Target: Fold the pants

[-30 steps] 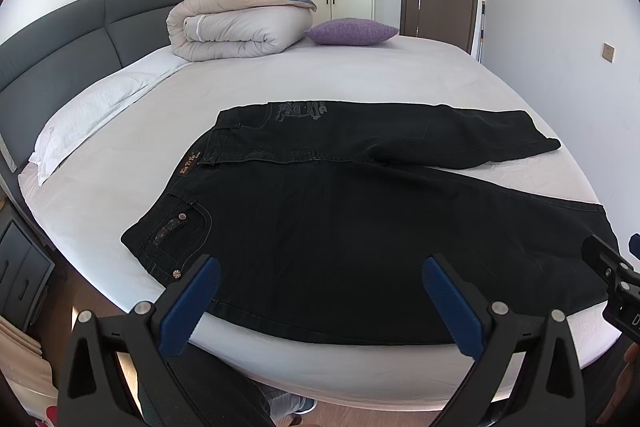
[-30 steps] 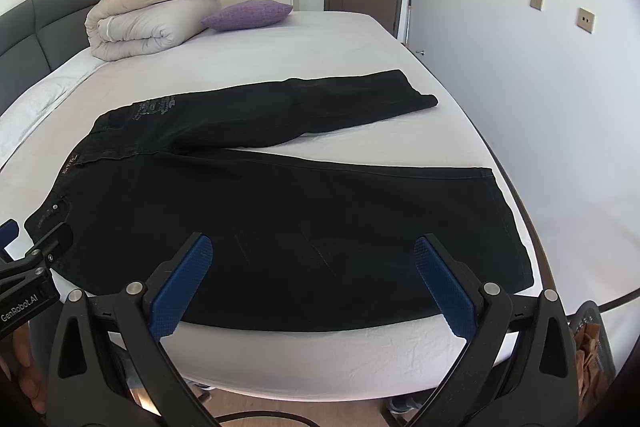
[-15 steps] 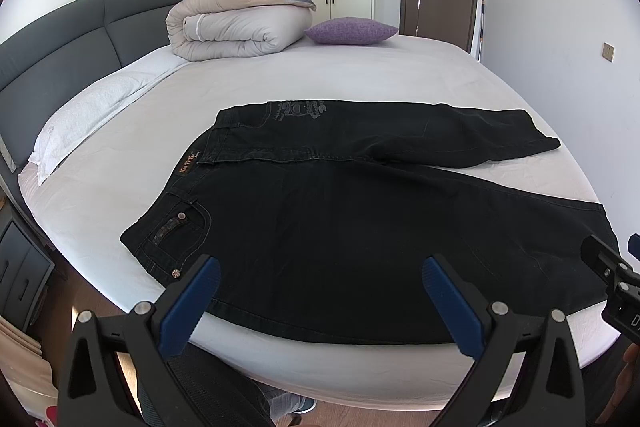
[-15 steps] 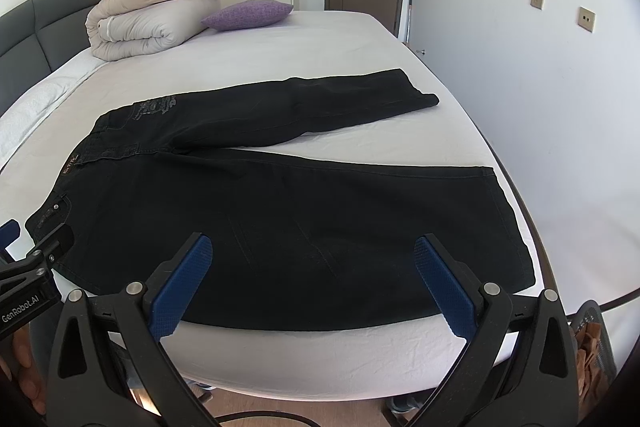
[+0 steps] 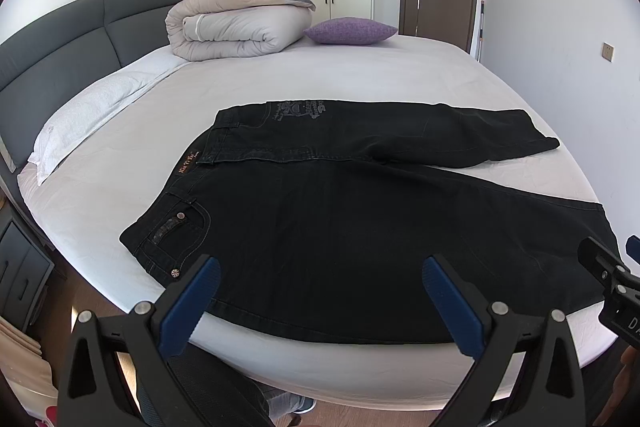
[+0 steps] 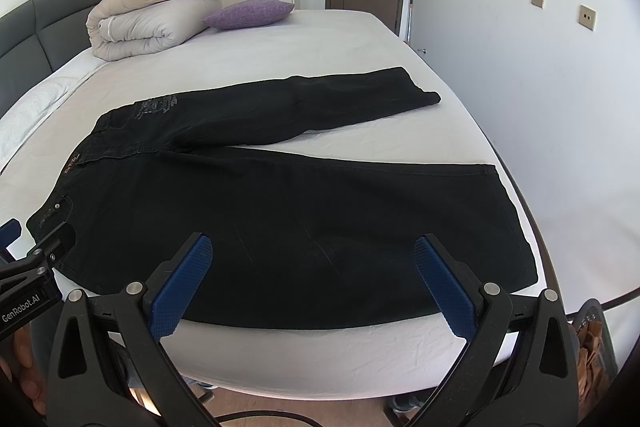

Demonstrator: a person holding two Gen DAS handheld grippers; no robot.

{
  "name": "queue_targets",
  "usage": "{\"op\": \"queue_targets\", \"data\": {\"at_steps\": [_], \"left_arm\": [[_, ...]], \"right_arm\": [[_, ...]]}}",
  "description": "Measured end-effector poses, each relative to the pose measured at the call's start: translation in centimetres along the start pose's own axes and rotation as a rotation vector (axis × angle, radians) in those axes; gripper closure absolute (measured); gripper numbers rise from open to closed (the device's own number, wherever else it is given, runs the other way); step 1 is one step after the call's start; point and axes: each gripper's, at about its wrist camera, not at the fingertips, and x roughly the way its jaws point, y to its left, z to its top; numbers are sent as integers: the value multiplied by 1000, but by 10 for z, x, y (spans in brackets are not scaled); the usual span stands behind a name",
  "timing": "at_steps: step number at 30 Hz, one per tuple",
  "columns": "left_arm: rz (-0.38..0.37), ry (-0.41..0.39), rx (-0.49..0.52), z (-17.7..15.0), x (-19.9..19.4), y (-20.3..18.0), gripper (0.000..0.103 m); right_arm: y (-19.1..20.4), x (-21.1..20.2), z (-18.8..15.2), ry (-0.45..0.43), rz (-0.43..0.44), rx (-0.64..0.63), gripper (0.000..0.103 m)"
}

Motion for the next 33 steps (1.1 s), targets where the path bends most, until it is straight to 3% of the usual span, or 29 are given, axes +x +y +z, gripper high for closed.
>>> {"op": "queue_targets", "data": {"at_steps": [33], "left_arm": [[20, -7, 7, -8, 8, 2, 0]], "right_arm": [[3, 0, -6, 8, 16, 6, 0]]}}
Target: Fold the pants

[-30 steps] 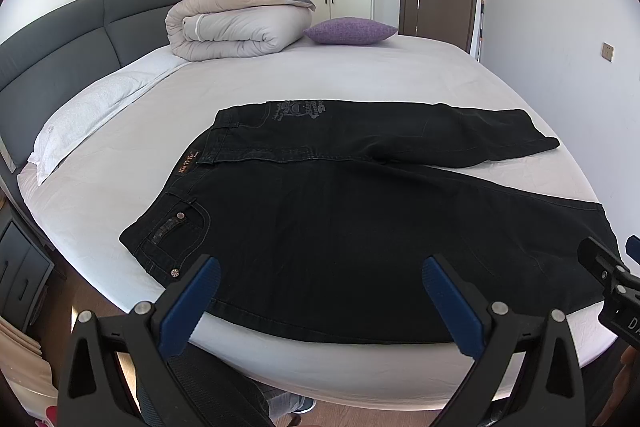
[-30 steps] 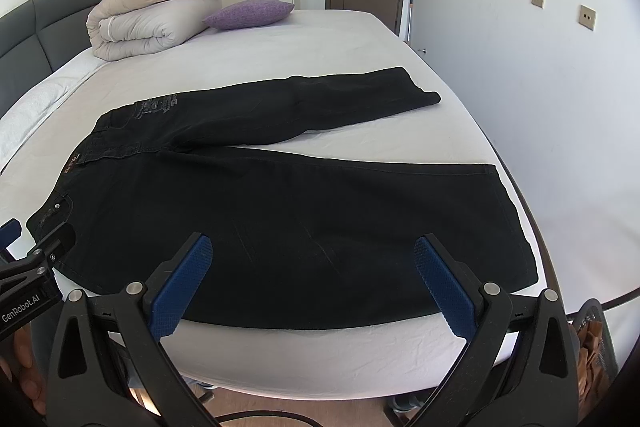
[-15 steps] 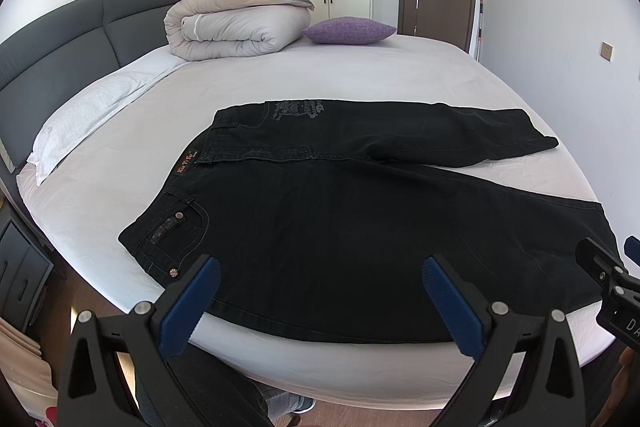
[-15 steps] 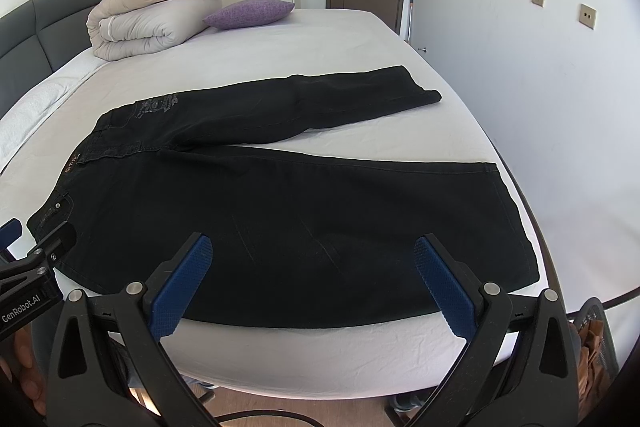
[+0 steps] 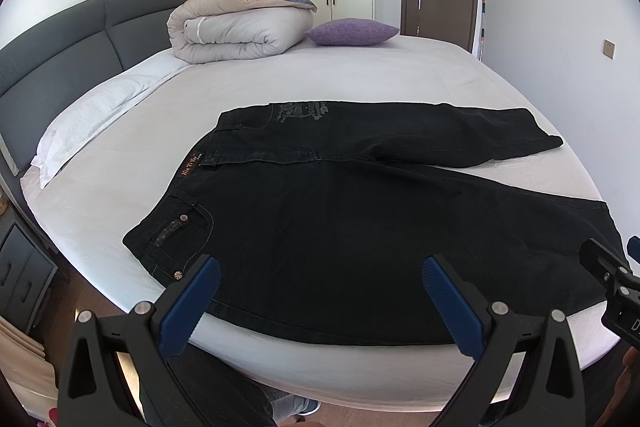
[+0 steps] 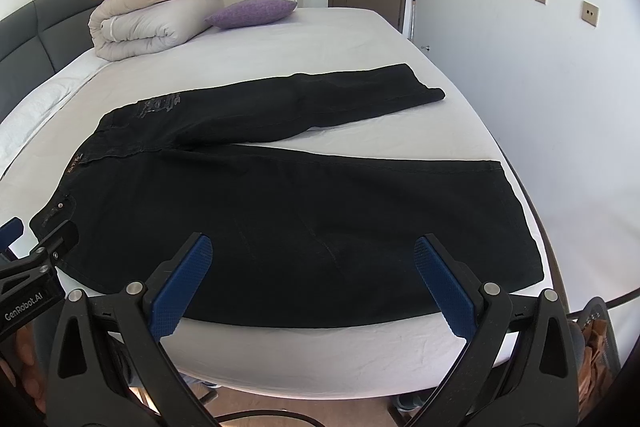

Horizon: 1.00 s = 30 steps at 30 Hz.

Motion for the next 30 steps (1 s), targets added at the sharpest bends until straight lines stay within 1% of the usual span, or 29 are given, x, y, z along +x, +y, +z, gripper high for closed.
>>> {"op": "queue_targets", "data": {"at_steps": [4, 7, 8, 9, 10, 11, 13, 14, 15, 16, 17, 18, 19, 20, 21, 22, 23, 24, 25, 26, 27, 28, 30], "left_arm": [[4, -8, 24, -6, 7, -2, 0], [-6, -6, 34, -3, 13, -5, 0], [-21, 5, 30, -3, 18, -3, 0], [-66, 17, 29, 1, 29, 7, 0], [-66, 18, 30, 2, 29, 6, 0], [-76, 7, 38, 7, 34, 12, 0], [-60, -45, 97, 20, 43, 21, 0], [-36, -86, 135, 29, 45, 25, 0], [5, -143, 191, 45, 53, 30, 0], [10, -145, 200, 48, 54, 32, 0], [24, -136, 233, 59, 62, 34, 0], [54, -107, 259, 78, 76, 39, 0], [81, -86, 256, 97, 92, 47, 0], [83, -84, 256, 102, 96, 50, 0], [58, -86, 267, 128, 118, 59, 0], [38, -73, 275, 142, 134, 64, 0], [35, -67, 280, 148, 139, 67, 0], [21, -38, 307, 165, 163, 71, 0], [9, -17, 326, 173, 179, 72, 0], [-15, 14, 350, 184, 200, 73, 0], [-62, 72, 392, 199, 232, 75, 3], [-93, 114, 424, 206, 254, 72, 8], [-169, 219, 517, 214, 296, 64, 11]], "right_arm": [[1, 5, -1, 12, 15, 1, 0], [2, 13, -1, 24, 48, 0, 0], [0, 17, 1, 30, 60, -4, 0], [0, 21, 3, 34, 78, -10, 0], [0, 25, 5, 37, 102, -18, 0], [-1, 30, 8, 37, 117, -22, 0], [-5, 40, 15, 35, 167, -27, 0], [-8, 46, 20, 36, 189, -27, 0], [-11, 52, 26, 38, 215, -26, 0], [-15, 57, 32, 39, 236, -25, 0], [-18, 64, 40, 37, 256, -27, 0], [-21, 70, 47, 33, 272, -37, 0], [-25, 77, 56, 29, 282, -49, 0], [-28, 83, 65, 26, 286, -63, 0], [-30, 90, 75, 26, 286, -85, 0], [-32, 96, 84, 31, 286, -107, 0], [-35, 101, 92, 34, 288, -126, 0], [-37, 108, 101, 36, 291, -147, 0], [-42, 115, 111, 41, 302, -166, 0], [-47, 120, 118, 47, 318, -177, 0], [-51, 127, 127, 48, 343, -196, 1], [-55, 133, 133, 51, 355, -214, 4], [-61, 143, 142, 74, 391, -243, 9]]}}
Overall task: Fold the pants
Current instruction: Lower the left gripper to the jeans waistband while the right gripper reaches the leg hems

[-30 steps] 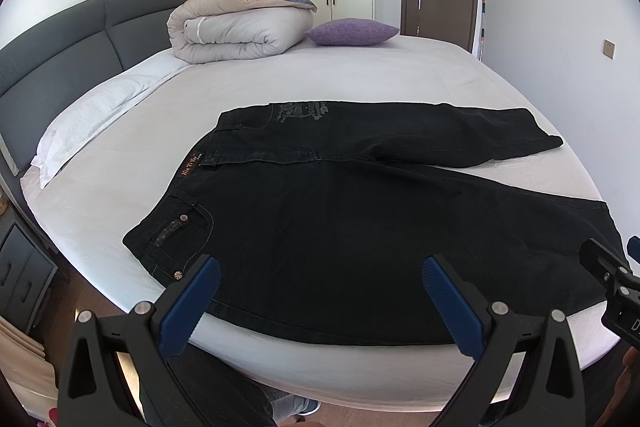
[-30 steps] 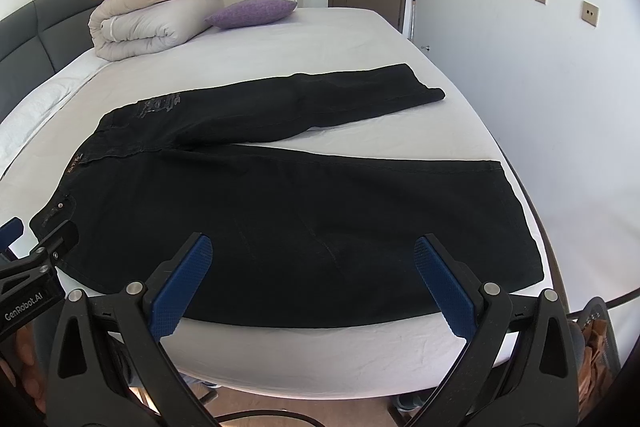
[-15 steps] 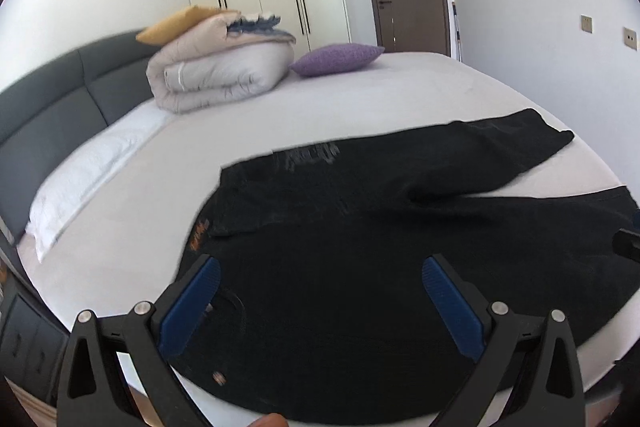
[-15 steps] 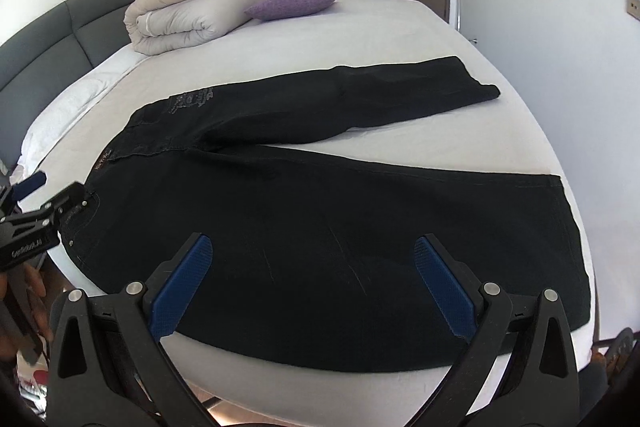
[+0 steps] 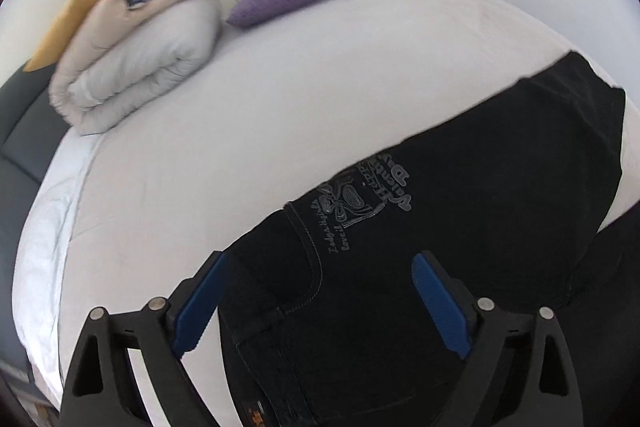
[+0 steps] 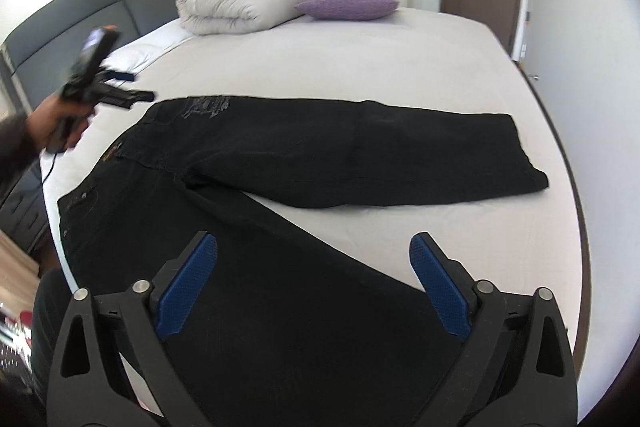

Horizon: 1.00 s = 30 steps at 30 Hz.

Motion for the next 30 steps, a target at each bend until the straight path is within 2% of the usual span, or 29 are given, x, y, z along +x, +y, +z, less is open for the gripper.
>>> {"op": "queue_targets", "data": {"at_steps": [3, 5, 8, 11, 13, 16, 17, 20, 21, 22, 26, 30], "left_arm": [[-23, 75, 141, 21, 42, 7, 12], [-56, 119, 135, 27, 61, 21, 12], [-149, 192, 100, 39, 93, 38, 13], [-175, 249, 144, 47, 116, 42, 13], [-206, 284, 133, 46, 128, 47, 14], [-284, 338, 114, 36, 147, 48, 25], [-307, 331, 96, 33, 149, 50, 26], [-345, 317, 71, 29, 147, 54, 44], [-355, 306, 68, 27, 143, 53, 61], [-346, 289, 70, 25, 138, 51, 92], [-265, 229, 95, 14, 118, 49, 93], [-180, 94, 102, -9, 76, 39, 94]], "right_arm": [[-17, 14, 9, 39, 71, -17, 15], [-27, 25, 11, 59, 119, -8, 23], [-34, 43, 9, 85, 179, 7, 31], [-40, 61, 6, 106, 221, 25, 32], [-38, 72, 2, 120, 245, 26, 32], [-33, 85, 1, 137, 260, 20, 32], [-33, 91, -2, 143, 262, 19, 32], [-33, 97, -1, 143, 268, 9, 32], [-33, 98, -1, 141, 269, 5, 32], [-33, 101, 4, 138, 267, -4, 32], [-20, 106, 24, 112, 267, -25, 32], [1, 108, 56, 74, 278, -67, 32]]}}
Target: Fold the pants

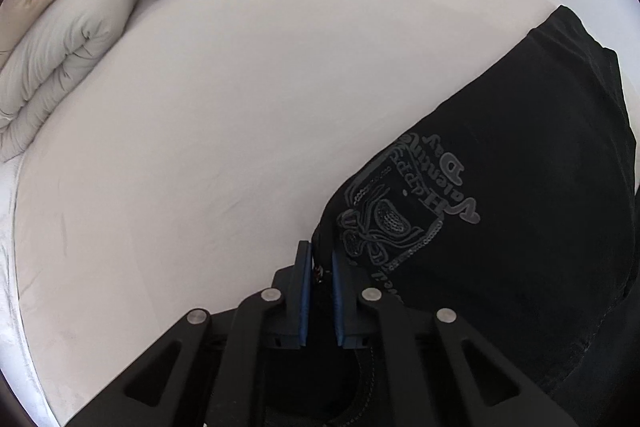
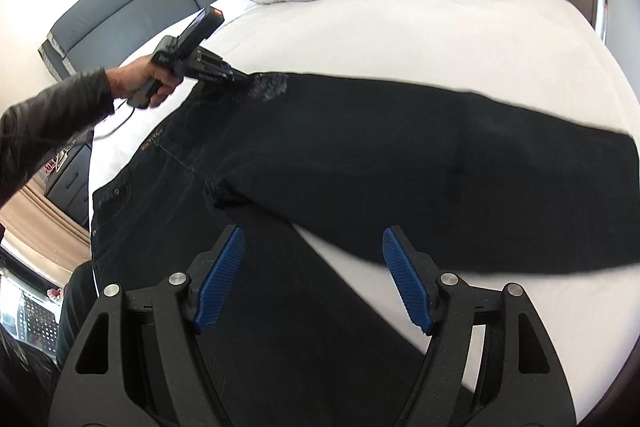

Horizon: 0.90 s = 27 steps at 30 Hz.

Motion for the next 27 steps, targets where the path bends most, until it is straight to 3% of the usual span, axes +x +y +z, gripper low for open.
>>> {"op": "queue_targets", "data": {"at_steps": [5, 9, 12, 16, 19, 21, 23, 27], "left_arm": [[66, -152, 36, -39, -63, -46, 94], [82, -210, 77, -46, -79, -97, 94], [64, -229, 84, -50, -85, -110, 94], [56, -263, 76, -71, -102, -119, 94], [48, -277, 66, -73, -103, -103, 94], [40, -282, 60, -82, -107, -105, 94], [38, -281, 56, -83, -105, -102, 94], [40, -283, 43, -94, -110, -101, 94]], "right_arm": [[26, 22, 63, -2, 9, -122, 32], [66, 58, 117, -6, 14, -234, 32], [97, 93, 143, 27, -5, -309, 41], [124, 137, 160, 79, -101, -424, 43], [126, 159, 169, 114, -152, -451, 44], [120, 165, 175, 135, -136, -420, 53], [119, 173, 179, 175, -111, -395, 76], [138, 168, 171, 168, -77, -438, 89]]}}
